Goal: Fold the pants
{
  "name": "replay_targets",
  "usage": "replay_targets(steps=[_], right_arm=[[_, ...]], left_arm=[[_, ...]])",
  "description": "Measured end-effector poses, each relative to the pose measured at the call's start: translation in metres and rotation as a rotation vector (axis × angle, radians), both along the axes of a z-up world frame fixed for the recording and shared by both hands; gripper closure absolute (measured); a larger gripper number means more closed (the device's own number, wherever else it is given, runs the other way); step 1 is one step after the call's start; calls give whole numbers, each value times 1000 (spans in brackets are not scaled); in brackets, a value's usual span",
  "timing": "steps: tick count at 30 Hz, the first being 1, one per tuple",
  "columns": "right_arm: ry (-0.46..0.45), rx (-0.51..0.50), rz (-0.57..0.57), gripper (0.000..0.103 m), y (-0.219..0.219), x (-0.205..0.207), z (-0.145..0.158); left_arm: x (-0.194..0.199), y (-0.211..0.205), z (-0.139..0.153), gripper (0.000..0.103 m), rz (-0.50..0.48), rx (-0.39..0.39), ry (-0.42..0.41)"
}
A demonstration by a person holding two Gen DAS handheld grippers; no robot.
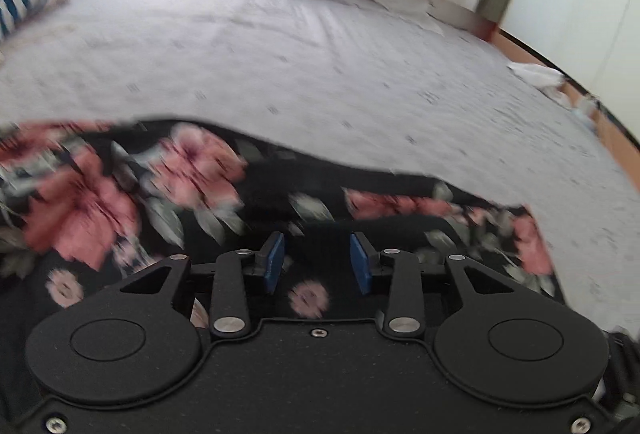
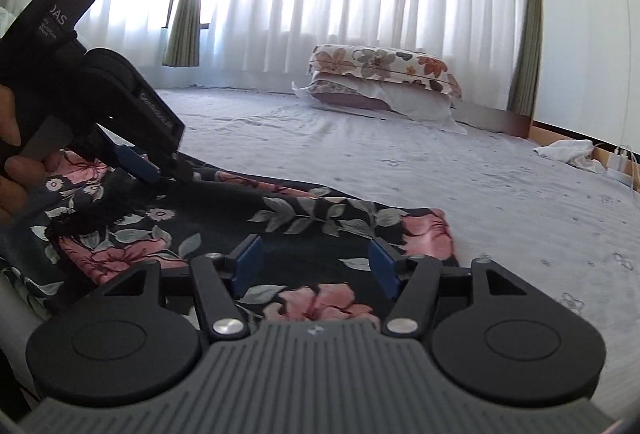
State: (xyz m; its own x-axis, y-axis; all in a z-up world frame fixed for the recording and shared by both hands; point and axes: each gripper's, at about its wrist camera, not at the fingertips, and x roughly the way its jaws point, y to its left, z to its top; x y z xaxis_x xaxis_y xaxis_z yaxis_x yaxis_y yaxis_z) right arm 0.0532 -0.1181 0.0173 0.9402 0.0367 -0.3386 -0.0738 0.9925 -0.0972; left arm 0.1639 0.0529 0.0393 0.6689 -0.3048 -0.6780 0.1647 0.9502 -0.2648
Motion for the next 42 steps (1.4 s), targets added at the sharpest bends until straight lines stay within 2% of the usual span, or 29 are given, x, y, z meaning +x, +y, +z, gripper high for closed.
replay_targets(steps=[2,4,7,9,13,17,18,19,20,21,22,25,28,33,39,40,41,42], right_arm=[[7,-4,39,29,15,4,-3],[17,-11,81,29,29,7,-6],[15,-14,148,28,48,5,-6],[4,-2,202,27,60,2,-3],[8,12,320,27,83,-4,0],[64,-54,385,28,108,2,-9],[82,-58,395,31,111,4,-11],[94,-52,397,49,113,6,-13],[102,-36,395,75,113,7,-14],[96,-22,375,89,111,6,-14],[78,-10,343,95,109,3,-14],[17,23,270,97,98,-6,-11],[-8,49,234,98,89,-13,-11],[-14,53,264,98,87,-23,-14],[28,-2,318,94,101,-24,-23],[25,-2,321,91,101,-25,-23],[18,1,318,70,99,-26,-22],[8,13,314,65,96,-27,-20]], left_arm=[[-1,2,-9,69,-56,-74,57],[-7,7,-14,69,-68,-121,86],[-14,23,-7,69,-7,-105,42],[-16,38,0,69,22,-121,21],[-14,60,8,69,29,-158,27],[-14,68,9,69,28,-167,28],[-14,70,8,69,25,-173,32],[-14,70,6,69,21,-179,36],[-14,71,4,69,18,-181,40],[-14,69,2,69,16,-181,40],[-15,69,1,69,11,-180,38],[-15,71,0,69,0,-189,36],[-15,73,-1,69,-32,-235,41],[-16,72,-2,68,-96,-288,43],[-13,62,-9,64,-149,-280,74],[-13,61,-11,64,-143,-275,79],[-15,64,-10,64,-136,-281,72],[-16,69,-9,64,-127,-300,62]])
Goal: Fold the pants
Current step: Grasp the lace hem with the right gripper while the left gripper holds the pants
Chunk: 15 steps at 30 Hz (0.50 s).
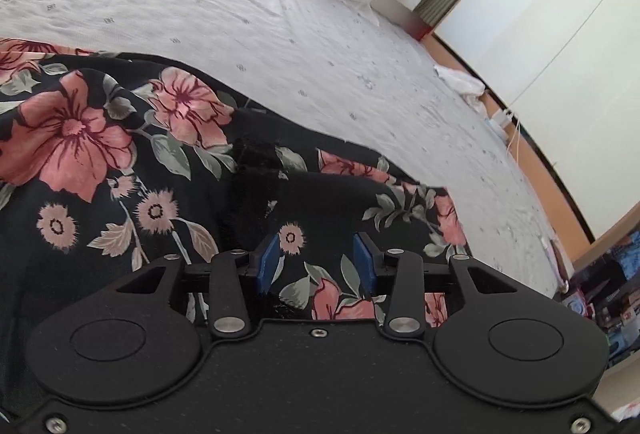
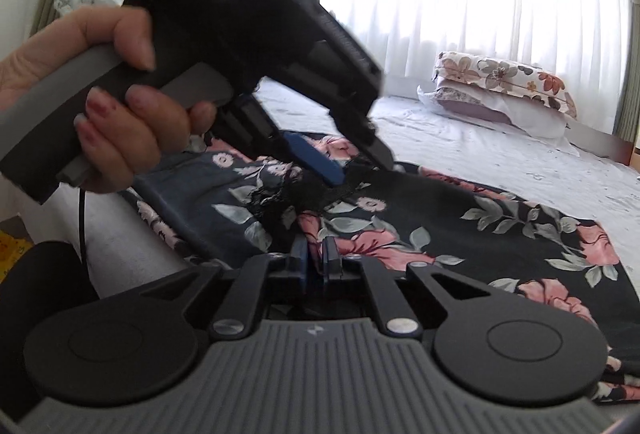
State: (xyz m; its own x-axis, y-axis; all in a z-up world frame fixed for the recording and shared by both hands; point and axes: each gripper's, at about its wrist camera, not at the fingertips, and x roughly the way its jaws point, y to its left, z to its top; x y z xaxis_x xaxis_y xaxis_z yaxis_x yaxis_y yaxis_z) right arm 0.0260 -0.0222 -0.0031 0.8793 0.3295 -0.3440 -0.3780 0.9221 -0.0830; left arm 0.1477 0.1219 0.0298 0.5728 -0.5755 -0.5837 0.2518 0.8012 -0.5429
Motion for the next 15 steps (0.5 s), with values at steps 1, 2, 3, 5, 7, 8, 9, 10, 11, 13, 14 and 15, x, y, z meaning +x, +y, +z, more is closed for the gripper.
replay_targets(steps=[1,2,3,5,7,8,9,10,11,13,14,15], right_arm=[[-5,15,-5,58,-3,-1,2],[-8,30,-10,55,-7,-1,4],[-7,38,-21,55,-8,0,5],[4,28,-37,55,-6,6,5],[13,23,-33,55,-2,12,4],[22,14,-28,55,2,14,4],[29,4,-24,55,5,17,4],[31,0,-25,55,9,19,4],[33,-1,-28,54,12,22,5],[44,-2,-28,45,19,30,7],[55,-11,-18,43,23,34,7],[59,-22,-12,43,27,38,7]], left_arm=[[-1,6,1,64,14,-21,-3],[-2,12,3,64,29,-34,-6],[-3,17,6,64,48,-35,-12],[-5,22,9,64,79,-9,-21],[-6,26,10,64,98,12,-25],[-6,27,10,64,103,14,-24],[-6,28,10,64,107,13,-23],[-6,29,10,64,110,10,-22],[-6,30,9,64,111,6,-21],[-7,30,9,64,112,-2,-19],[-7,30,9,64,109,-9,-18],[-7,30,9,64,103,-21,-16]])
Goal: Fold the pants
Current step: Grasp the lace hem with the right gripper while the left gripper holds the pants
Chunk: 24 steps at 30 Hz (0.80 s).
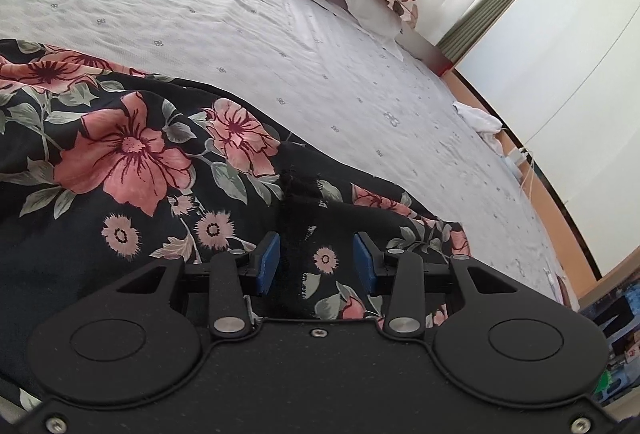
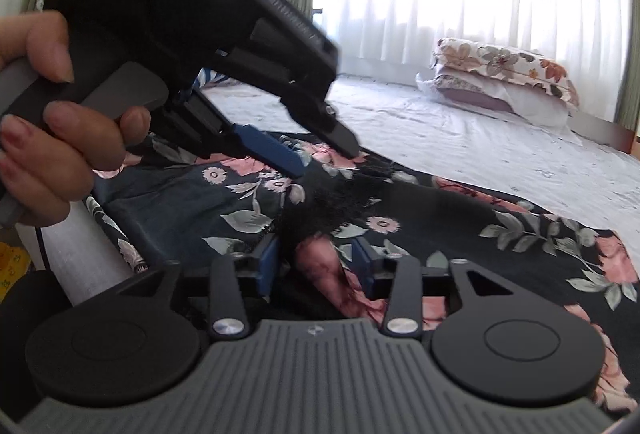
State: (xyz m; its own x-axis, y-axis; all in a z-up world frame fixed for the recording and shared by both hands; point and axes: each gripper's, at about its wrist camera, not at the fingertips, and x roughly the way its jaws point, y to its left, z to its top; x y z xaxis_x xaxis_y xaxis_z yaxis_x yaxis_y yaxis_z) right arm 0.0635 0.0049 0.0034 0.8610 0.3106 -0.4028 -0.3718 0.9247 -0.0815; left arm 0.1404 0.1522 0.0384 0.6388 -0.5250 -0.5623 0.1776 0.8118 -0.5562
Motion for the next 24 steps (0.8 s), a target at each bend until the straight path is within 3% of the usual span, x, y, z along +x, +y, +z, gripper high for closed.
replay_targets(steps=[1,2,4,11,16,19,24], right_arm=[[-4,-7,-3,50,2,1,0],[-13,-9,-10,73,2,1,0],[-33,14,-45,95,-3,-1,0],[-59,74,-164,97,-29,-20,-7],[-33,64,-178,96,-35,-22,-14],[-39,54,-175,96,-34,-22,-15],[-41,45,-174,96,-32,-22,-17]], left_arm=[[-1,0,0,64,-7,-16,2],[-1,1,0,64,-17,-34,5],[-2,3,2,64,-42,-70,8],[-6,5,-4,63,-119,-193,49],[-10,-8,-9,63,-180,-185,63],[-8,-13,-14,61,-221,-253,77],[12,-18,-33,61,-181,-273,133]])
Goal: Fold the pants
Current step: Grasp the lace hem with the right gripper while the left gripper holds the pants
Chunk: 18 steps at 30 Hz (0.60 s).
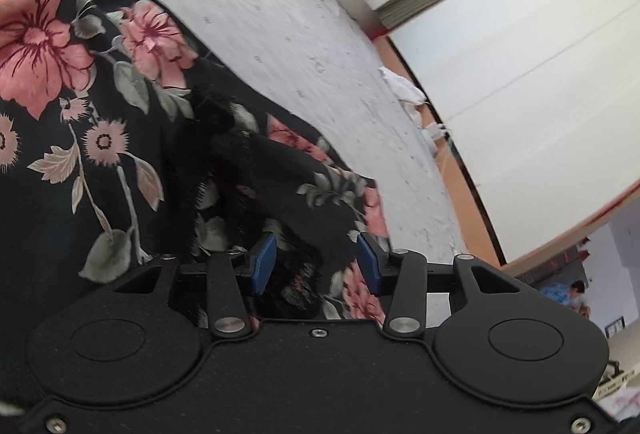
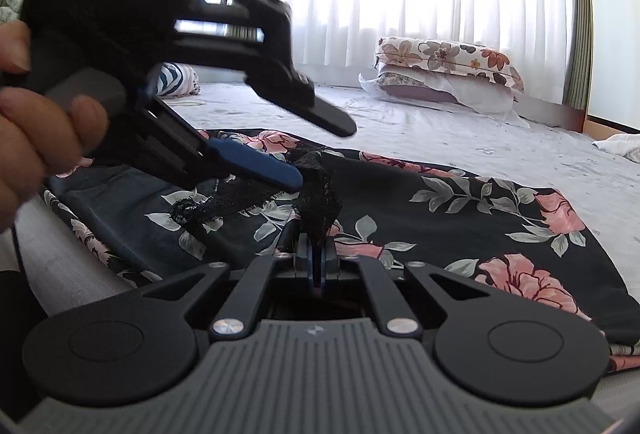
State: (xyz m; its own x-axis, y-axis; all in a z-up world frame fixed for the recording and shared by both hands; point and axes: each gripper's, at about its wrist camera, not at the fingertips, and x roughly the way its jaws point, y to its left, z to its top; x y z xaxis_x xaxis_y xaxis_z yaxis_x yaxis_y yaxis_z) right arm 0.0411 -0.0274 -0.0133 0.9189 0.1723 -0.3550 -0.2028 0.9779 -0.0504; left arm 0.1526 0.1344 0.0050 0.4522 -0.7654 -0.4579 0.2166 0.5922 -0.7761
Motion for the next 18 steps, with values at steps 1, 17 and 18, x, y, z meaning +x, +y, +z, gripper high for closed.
replay_targets(steps=[1,17,18], right_arm=[[-1,-5,0,96,1,-1,0],[-2,-25,7,92,4,-2,0],[-2,-24,8,92,5,-2,0]], left_arm=[[5,0,-4,62,11,-13,10],[76,8,-18,62,107,-138,48],[77,8,-16,62,106,-133,38]])
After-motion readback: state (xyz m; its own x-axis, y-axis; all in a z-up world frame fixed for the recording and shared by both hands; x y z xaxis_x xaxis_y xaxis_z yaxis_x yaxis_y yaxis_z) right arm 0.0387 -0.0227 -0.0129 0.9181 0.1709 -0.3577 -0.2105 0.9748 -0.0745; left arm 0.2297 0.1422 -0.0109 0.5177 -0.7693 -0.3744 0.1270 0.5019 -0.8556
